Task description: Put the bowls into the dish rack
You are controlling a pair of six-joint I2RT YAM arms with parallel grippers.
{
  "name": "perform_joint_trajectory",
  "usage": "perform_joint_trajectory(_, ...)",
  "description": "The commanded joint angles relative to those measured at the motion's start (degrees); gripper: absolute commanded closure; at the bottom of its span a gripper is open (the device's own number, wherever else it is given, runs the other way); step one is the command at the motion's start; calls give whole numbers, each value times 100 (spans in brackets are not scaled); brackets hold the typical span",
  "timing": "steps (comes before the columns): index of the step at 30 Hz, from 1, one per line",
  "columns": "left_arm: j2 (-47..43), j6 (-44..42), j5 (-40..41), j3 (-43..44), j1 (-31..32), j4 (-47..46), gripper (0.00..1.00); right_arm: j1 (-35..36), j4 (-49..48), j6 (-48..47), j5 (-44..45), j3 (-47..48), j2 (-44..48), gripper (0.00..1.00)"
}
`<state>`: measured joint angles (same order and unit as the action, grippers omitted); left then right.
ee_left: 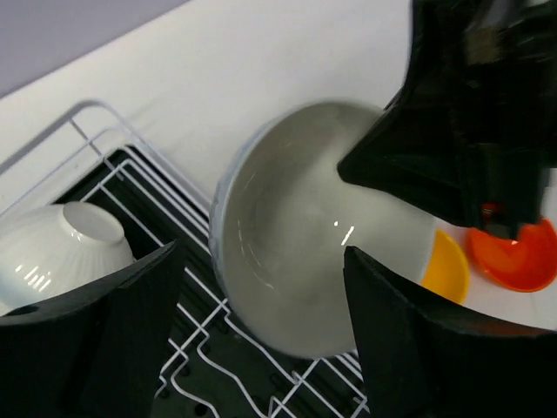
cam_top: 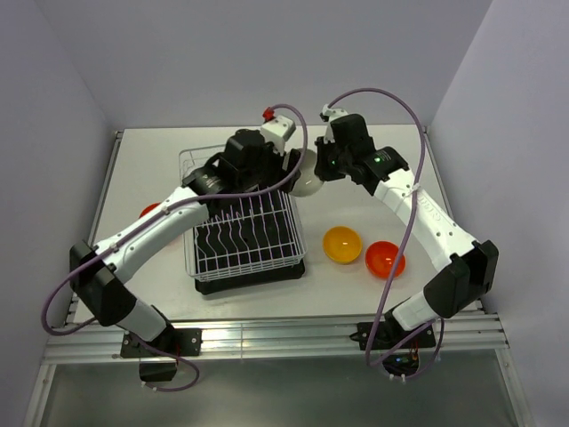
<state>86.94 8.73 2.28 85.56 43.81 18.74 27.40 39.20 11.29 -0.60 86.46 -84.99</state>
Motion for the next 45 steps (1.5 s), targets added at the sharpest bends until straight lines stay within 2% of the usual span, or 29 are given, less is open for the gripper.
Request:
perform_joint_trajectory(1, 297, -179, 834, 259, 119, 287, 23, 143, -299, 146, 253, 372, 114, 100)
perform_joint_trajectory(4, 491, -170, 940, 461, 119, 499, 30, 248, -316, 119, 332, 328, 149, 100)
perform_joint_trajectory(7, 500, -135, 1055, 444, 136, 473, 42, 292, -325, 110, 411, 310, 141, 100)
perform_joint_trajectory(9, 482, -57, 994, 427, 136, 481, 62, 292, -290, 119, 377, 337, 115, 100)
perform_joint_trajectory(10, 456, -4, 958, 435, 128, 499, 62, 292, -281, 110, 342, 337, 106, 100)
perform_joint_trajectory(11, 438, 40, 915, 444, 119, 516, 74, 292, -281, 119, 324, 354, 97, 100)
perform_joint_trajectory(13, 429, 137, 783, 453, 119, 552, 86, 292, -281, 119, 254, 346, 88, 99)
perform_joint_trajectory(14, 421, 155, 782, 462, 127, 552, 98, 292, -281, 128, 245, 354, 105, 96)
perform_joint_trajectory(15, 429, 207, 774, 479, 128, 569, 100, 292, -281, 119, 219, 363, 88, 93)
perform_joint_trajectory(18, 386, 287, 809, 497, 110, 569, 100, 275, -202, 137, 96, 477, 88, 80)
perform_joint_trajectory(19, 368, 348, 696, 497, 93, 560, 100, 266, -176, 137, 87, 538, 105, 59)
perform_joint_trajectory(21, 333, 645, 362, 532, -65, 569, 100, 196, -237, 189, -194, 565, 158, 39)
perform_joint_trajectory(22, 324, 787, 99, 575, -170, 569, 100, 170, -272, 198, -299, 565, 228, 24)
perform_joint_trajectory(25, 210, 1244, -859, 428, -697, 298, 100, -15, -413, 277, -905, 609, 342, 13)
perform_joint_trajectory(26, 71, 1323, -1261, 340, -916, 1, 100, -67, -483, 356, -1055, 609, 360, 13)
perform_joint_trajectory(29, -263, 1500, -1720, -21, -1120, -605, 100, -278, -693, 627, -1766, 522, 448, 11)
perform_joint_trajectory(34, -405, 1965, -2574, -223, -1217, -968, 100, -665, -1335, 1436, -3337, 83, 615, 11)
perform_joint_trajectory(37, -493, 2448, -3083, -390, -1331, -1406, 100, -692, -1731, 1920, -3919, -102, 694, 11)
perform_joint_trajectory(45, -573, 3449, -3875, -733, -1656, -2435, 100, -683, -2215, 2457, -4553, -287, 765, 11)
